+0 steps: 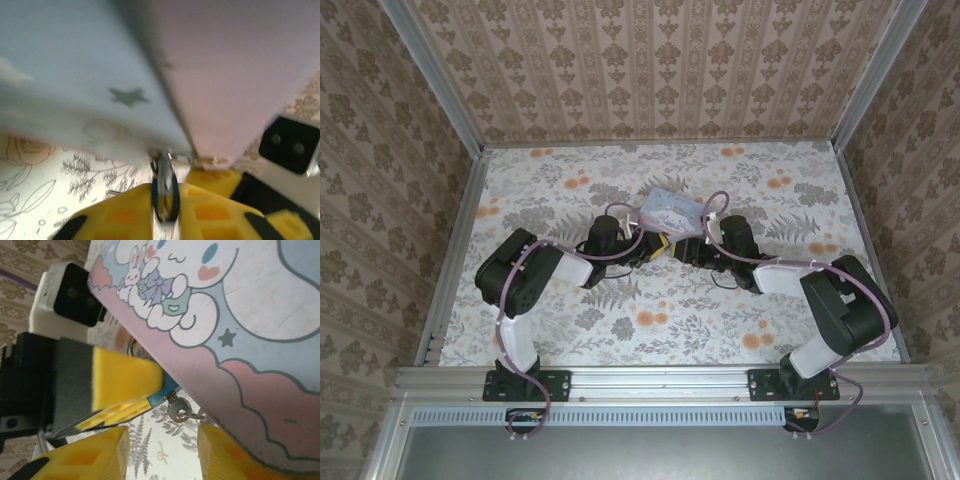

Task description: Unlock the padlock with the key

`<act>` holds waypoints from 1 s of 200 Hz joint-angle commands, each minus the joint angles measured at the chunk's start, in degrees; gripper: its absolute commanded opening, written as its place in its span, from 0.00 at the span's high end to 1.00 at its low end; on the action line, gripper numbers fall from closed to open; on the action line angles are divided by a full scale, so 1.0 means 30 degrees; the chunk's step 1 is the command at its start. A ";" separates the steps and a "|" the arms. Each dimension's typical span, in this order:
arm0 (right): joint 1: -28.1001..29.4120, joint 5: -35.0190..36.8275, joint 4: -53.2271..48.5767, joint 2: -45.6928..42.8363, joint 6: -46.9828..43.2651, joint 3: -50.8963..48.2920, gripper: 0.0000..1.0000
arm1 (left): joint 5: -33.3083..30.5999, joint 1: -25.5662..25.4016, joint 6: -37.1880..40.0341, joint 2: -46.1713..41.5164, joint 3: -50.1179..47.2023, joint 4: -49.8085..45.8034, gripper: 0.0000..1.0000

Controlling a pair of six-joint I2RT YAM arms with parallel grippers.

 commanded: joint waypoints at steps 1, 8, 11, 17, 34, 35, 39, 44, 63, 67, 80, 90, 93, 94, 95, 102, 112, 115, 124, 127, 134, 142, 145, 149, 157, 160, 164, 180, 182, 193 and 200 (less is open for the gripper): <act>-0.0821 0.0985 0.1210 0.0983 0.0836 0.0470 0.58 | 0.1810 -0.0317 0.1114 -0.0922 -0.0515 -0.0532 0.75; -0.0932 0.0984 0.1362 0.1261 0.0937 0.0632 0.57 | 0.1730 -0.0303 0.1217 -0.1125 -0.0538 -0.0665 0.72; -0.0998 0.0987 0.1438 0.1384 0.0999 0.0681 0.57 | 0.1723 -0.0294 0.1273 -0.1210 -0.0550 -0.0716 0.71; -0.1127 0.0889 0.1632 0.1632 0.1156 0.0841 0.57 | 0.1737 -0.0288 0.1374 -0.1393 -0.0554 -0.0831 0.68; -0.1460 0.0752 0.2131 0.2351 0.1585 0.1364 0.58 | 0.1707 -0.0230 0.1753 -0.2115 -0.0560 -0.1558 0.61; -0.1470 0.0738 0.2133 0.2389 0.1610 0.1398 0.58 | 0.1699 -0.0215 0.1795 -0.2164 -0.0570 -0.1615 0.60; -0.1529 0.0683 0.2136 0.2554 0.1654 0.1589 0.57 | 0.1693 -0.0214 0.1946 -0.2383 -0.0557 -0.1849 0.59; -0.1633 0.0587 0.2185 0.2746 0.1732 0.1840 0.57 | 0.1652 -0.0201 0.2126 -0.2702 -0.0574 -0.2149 0.57; -0.1912 0.0402 0.2528 0.3351 0.1944 0.2503 0.58 | 0.1354 -0.0102 0.3008 -0.3926 -0.0456 -0.3821 0.53; -0.1965 0.0383 0.2594 0.3435 0.1970 0.2593 0.58 | 0.1299 -0.0058 0.3185 -0.4139 -0.0390 -0.4109 0.52; -0.2098 0.0192 0.2819 0.3579 0.2129 0.2750 0.57 | 0.1052 0.0135 0.3896 -0.4998 -0.0174 -0.5416 0.48; -0.2140 -0.0051 0.2967 0.3468 0.2159 0.2673 0.58 | 0.0788 0.0322 0.4445 -0.5567 0.0064 -0.6593 0.46; -0.2142 -0.0091 0.2998 0.3392 0.2162 0.2595 0.58 | 0.0737 0.0389 0.4635 -0.5720 0.0151 -0.6888 0.45; -0.2148 -0.0123 0.3006 0.3363 0.2163 0.2571 0.58 | 0.0702 0.0417 0.4701 -0.5754 0.0166 -0.7019 0.45; -0.2137 -0.0124 0.3010 0.3334 0.2163 0.2544 0.58 | 0.0684 0.0416 0.4763 -0.5815 0.0188 -0.7129 0.45; -0.2126 -0.0177 0.3188 0.3093 0.2163 0.2190 0.58 | 0.0584 0.0590 0.5220 -0.6122 0.0391 -0.7855 0.44; -0.2131 -0.0185 0.3548 0.2721 0.2141 0.1559 0.58 | 0.0559 0.0813 0.5932 -0.6475 0.0813 -0.9180 0.43; -0.2148 -0.0221 0.3594 0.2610 0.2094 0.1376 0.58 | 0.0122 0.0908 0.6154 -0.6577 0.0952 -0.9639 0.42; -0.2152 -0.0244 0.3517 0.2332 0.1770 0.0968 0.58 | -0.0246 0.1126 0.6864 -0.6790 0.1394 -1.0838 0.42; -0.2132 -0.0276 0.3451 0.2301 0.1612 0.0852 0.58 | -0.0374 0.1222 0.7190 -0.6894 0.1504 -1.1304 0.41; -0.2146 -0.0424 0.3316 0.2224 0.1318 0.0670 0.58 | -0.0684 0.1371 0.7793 -0.7048 0.1888 -1.2256 0.40; -0.2150 -0.0616 0.3202 0.2269 0.0878 0.0516 0.58 | -0.1037 0.1556 0.8459 -0.7165 0.2343 -1.3262 0.39; -0.2139 -0.0685 0.3152 0.2293 0.0717 0.0484 0.58 | -0.1187 0.1623 0.8642 -0.7231 0.2546 -1.3661 0.39; -0.2133 -0.0776 0.3080 0.2360 0.0554 0.0453 0.58 | -0.1366 0.1712 0.9065 -0.7251 0.2795 -1.4199 0.39; -0.2131 -0.1029 0.3113 0.2517 0.0187 0.0394 0.58 | -0.1876 0.1873 0.9868 -0.7315 0.3384 -1.5319 0.38; -0.2130 -0.1121 0.3170 0.2621 0.0103 0.0381 0.58 | -0.2079 0.1952 1.0140 -0.7312 0.3591 -1.5790 0.38; -0.2129 -0.1223 0.3257 0.2724 -0.0030 0.0355 0.58 | -0.2337 0.2047 1.0532 -0.7311 0.3928 -1.6381 0.38; -0.2141 -0.1615 0.3178 0.3178 -0.0702 0.0512 0.58 | -0.3383 0.2357 1.1928 -0.7283 0.5047 -1.8161 0.37; -0.2137 -0.1633 0.3165 0.3222 -0.0787 0.0536 0.58 | -0.3532 0.2395 1.2050 -0.7260 0.5133 -1.8356 0.36; -0.2150 -0.1642 0.3131 0.3500 -0.1129 0.0609 0.58 | -0.4096 0.2644 1.2818 -0.7110 0.5910 -1.9317 0.35; -0.2139 -0.1625 0.3068 0.3675 -0.1357 0.0691 0.58 | -0.4456 0.2755 1.3234 -0.6936 0.6342 -1.9903 0.35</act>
